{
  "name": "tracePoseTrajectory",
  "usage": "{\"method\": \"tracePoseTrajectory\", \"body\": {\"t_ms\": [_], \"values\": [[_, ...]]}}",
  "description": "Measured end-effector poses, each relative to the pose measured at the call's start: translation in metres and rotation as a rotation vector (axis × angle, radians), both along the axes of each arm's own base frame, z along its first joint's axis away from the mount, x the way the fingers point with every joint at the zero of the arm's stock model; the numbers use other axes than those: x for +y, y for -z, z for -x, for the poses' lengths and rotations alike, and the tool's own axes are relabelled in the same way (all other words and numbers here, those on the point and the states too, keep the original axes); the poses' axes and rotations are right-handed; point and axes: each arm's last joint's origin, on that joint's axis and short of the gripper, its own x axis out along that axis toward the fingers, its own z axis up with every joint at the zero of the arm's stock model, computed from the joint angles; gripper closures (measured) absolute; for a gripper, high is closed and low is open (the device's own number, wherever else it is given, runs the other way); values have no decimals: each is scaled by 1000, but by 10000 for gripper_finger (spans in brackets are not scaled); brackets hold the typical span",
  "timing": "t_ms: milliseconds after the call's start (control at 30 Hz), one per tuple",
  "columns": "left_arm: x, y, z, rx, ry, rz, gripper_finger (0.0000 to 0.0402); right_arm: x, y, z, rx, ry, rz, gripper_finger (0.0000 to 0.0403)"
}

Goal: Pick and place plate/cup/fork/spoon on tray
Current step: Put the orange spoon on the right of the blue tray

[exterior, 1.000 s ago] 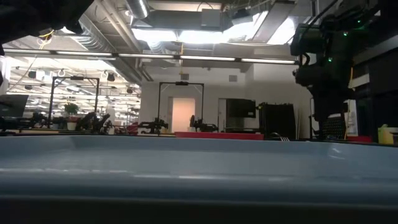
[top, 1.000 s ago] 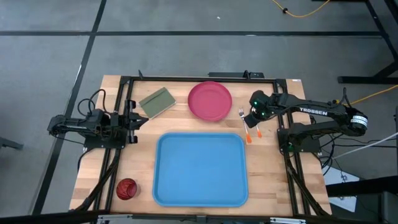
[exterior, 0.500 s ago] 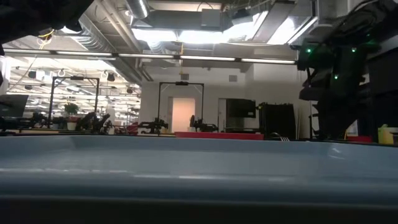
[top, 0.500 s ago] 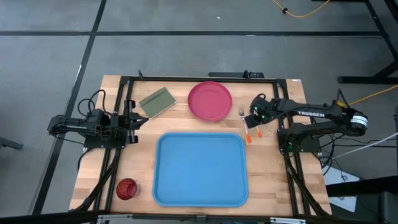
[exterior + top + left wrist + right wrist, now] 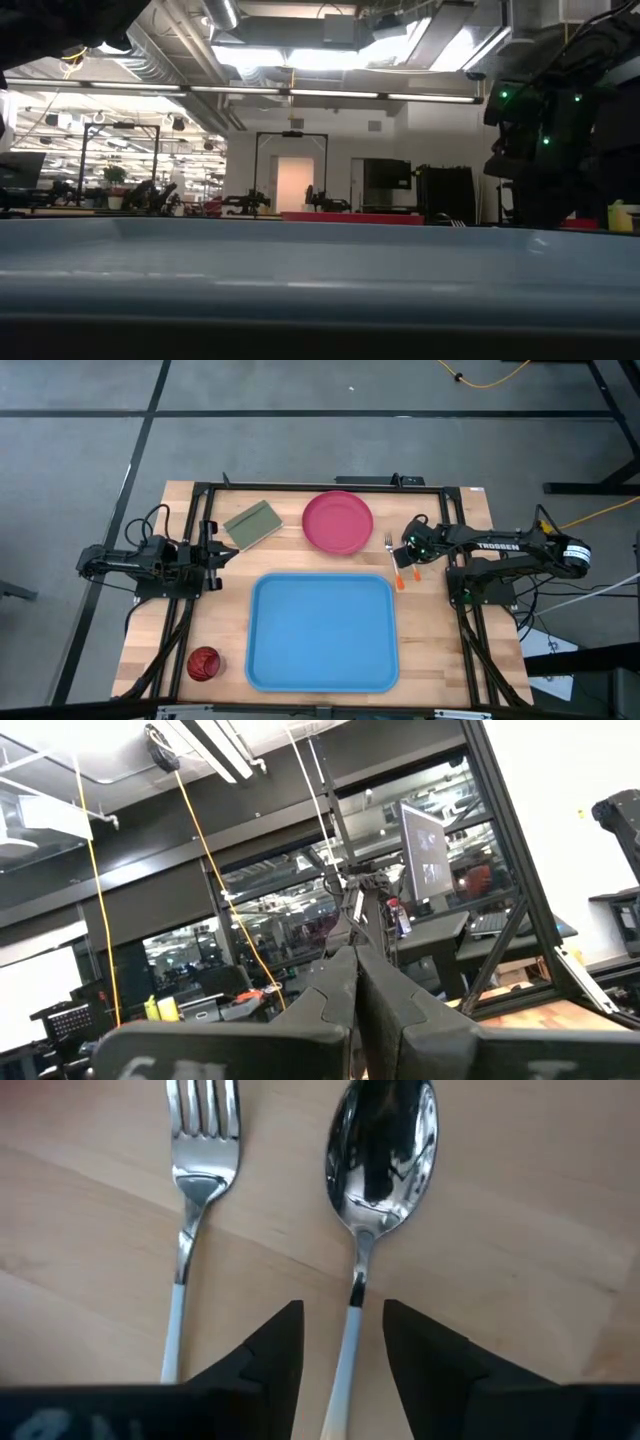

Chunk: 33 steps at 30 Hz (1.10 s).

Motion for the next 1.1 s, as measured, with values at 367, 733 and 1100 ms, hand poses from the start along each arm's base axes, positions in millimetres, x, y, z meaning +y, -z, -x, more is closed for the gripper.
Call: {"method": "tracePoseTrajectory", "body": {"t_ms": [367, 733, 1100], "values": [[0, 0, 0, 0, 0, 1, 401, -2, 7, -3, 51, 31, -1, 271], [0, 0, 0, 2, 4, 8, 401, -3, 5, -3, 64, 36, 7, 383], [0, 1, 0, 3, 78, 153, 401, -8, -18, -14, -3, 38, 41, 397]]}}
